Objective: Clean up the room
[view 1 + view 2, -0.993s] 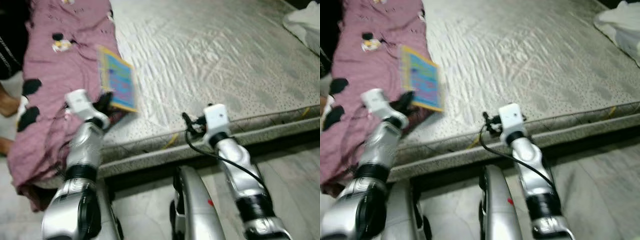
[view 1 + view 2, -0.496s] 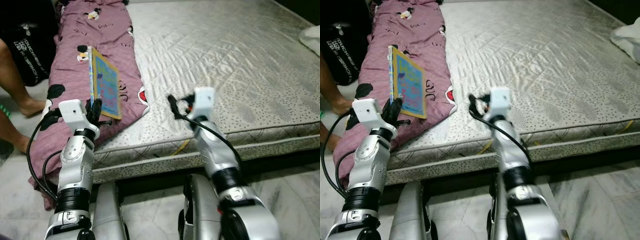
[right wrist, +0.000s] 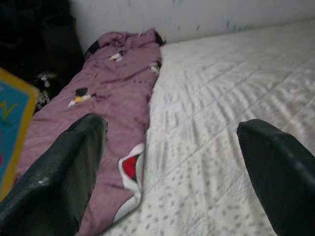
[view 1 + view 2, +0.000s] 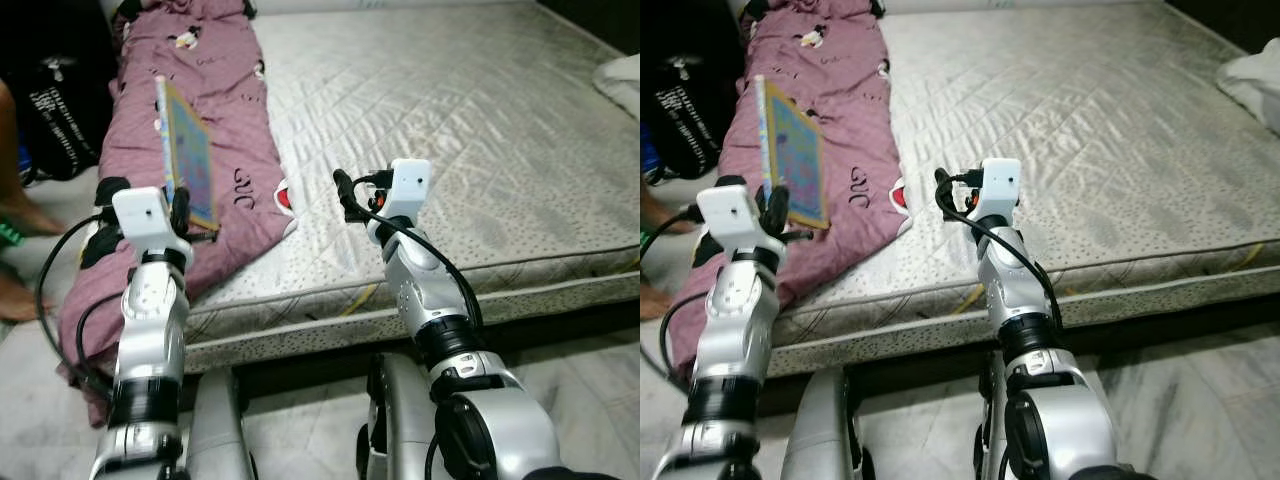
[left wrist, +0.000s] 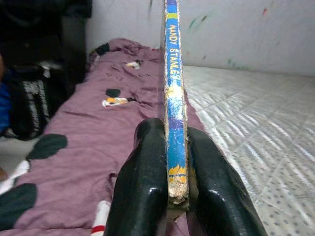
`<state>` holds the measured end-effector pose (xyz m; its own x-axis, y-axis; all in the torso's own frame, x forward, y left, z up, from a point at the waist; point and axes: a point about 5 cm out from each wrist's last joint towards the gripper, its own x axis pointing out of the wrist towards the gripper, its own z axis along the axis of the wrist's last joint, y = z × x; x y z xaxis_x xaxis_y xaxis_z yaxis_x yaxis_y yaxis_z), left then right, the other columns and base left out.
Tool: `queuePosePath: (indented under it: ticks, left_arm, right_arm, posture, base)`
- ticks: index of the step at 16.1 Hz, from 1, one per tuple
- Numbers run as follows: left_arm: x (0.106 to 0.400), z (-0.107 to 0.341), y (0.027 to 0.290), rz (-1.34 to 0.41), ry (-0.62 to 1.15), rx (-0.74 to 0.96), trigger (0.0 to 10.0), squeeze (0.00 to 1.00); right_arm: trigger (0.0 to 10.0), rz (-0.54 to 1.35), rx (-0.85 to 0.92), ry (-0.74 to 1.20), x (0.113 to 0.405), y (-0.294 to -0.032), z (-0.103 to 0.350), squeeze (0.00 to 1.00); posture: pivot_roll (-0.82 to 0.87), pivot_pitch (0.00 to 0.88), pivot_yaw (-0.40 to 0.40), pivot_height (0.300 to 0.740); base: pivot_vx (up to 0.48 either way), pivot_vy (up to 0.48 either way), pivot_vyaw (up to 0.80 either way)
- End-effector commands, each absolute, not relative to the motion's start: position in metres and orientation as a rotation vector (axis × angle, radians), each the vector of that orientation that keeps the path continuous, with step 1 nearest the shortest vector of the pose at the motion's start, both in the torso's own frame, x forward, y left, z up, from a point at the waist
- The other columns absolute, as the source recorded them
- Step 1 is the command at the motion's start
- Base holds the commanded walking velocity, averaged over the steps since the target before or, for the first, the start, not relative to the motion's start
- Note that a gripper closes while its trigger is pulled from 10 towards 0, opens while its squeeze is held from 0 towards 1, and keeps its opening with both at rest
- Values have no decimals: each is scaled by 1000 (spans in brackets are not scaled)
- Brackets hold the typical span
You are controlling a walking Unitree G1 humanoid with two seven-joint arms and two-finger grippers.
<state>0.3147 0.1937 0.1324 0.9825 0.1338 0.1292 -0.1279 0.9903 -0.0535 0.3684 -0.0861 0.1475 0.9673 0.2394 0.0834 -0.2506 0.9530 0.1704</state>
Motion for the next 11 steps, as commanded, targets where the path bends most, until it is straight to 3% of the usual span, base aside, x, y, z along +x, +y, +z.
queuePosePath:
  ticks: [1,4,7,11]
  left_arm:
    - [307,148,200,149,-233,25,10000,0]
    - [290,147,202,123,-244,84,10000,0]
    - [253,130,203,130,-178,85,10000,0]
    - [257,127,182,112,-136,39,10000,0]
  right_arm:
    - [10000,236,143,-108,365,-93,152,0]
    - [10000,239,84,-122,355,-107,145,0]
    - [10000,199,32,-103,326,-141,127,0]
    - [10000,183,54,-107,321,-138,131,0]
  posture:
    - [82,0,-9,602]
    - [68,0,-6,622]
    - [42,0,1,652]
    - [22,0,22,697]
  base:
    - [0,0,0]
    - [0,0,0]
    - [0,0,0]
    - [0,0,0]
